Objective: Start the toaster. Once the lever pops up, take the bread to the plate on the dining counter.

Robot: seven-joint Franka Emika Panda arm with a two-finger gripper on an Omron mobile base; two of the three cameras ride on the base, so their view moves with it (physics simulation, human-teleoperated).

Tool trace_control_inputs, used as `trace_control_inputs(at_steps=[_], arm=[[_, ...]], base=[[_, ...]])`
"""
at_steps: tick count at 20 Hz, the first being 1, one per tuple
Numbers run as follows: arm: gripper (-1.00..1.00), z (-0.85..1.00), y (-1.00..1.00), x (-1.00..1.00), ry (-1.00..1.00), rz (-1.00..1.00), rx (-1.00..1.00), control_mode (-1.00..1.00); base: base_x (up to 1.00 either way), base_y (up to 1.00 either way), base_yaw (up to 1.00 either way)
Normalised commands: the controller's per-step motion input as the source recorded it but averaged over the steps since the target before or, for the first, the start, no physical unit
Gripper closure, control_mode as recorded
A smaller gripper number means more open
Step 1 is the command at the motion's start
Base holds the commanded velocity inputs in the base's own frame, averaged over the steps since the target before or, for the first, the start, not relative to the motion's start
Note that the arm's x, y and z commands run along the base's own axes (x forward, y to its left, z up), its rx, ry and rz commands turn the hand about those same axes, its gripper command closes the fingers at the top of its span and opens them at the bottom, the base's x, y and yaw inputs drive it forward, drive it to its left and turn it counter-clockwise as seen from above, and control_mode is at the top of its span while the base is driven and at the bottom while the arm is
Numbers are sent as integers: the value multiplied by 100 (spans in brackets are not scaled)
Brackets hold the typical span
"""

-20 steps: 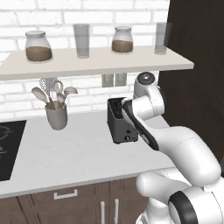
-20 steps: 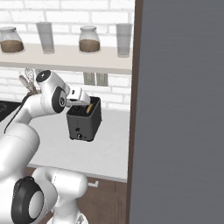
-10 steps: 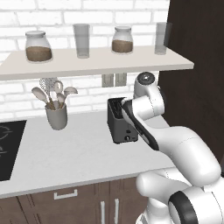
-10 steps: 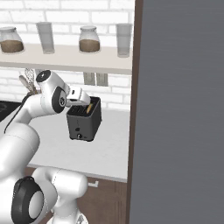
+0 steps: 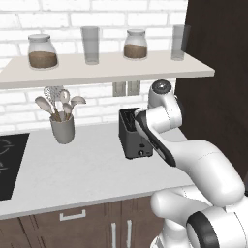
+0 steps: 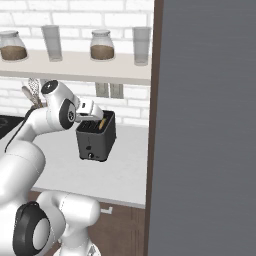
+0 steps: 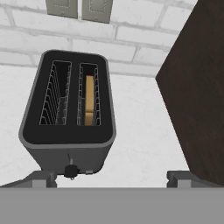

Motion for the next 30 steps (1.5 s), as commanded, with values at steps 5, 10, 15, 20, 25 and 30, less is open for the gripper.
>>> trace_control_inputs(at_steps=[5,10,15,20,25,30], arm=[[-100,0,0,0,0,0,0,-100],[-100,0,0,0,0,0,0,-100],[-100,0,0,0,0,0,0,-100],[-100,0,0,0,0,0,0,-100],[-100,0,0,0,0,0,0,-100],[-100,0,0,0,0,0,0,-100]], base=[[0,0,0],[0,0,0],[0,0,0],[0,0,0],[0,0,0],[0,0,0]])
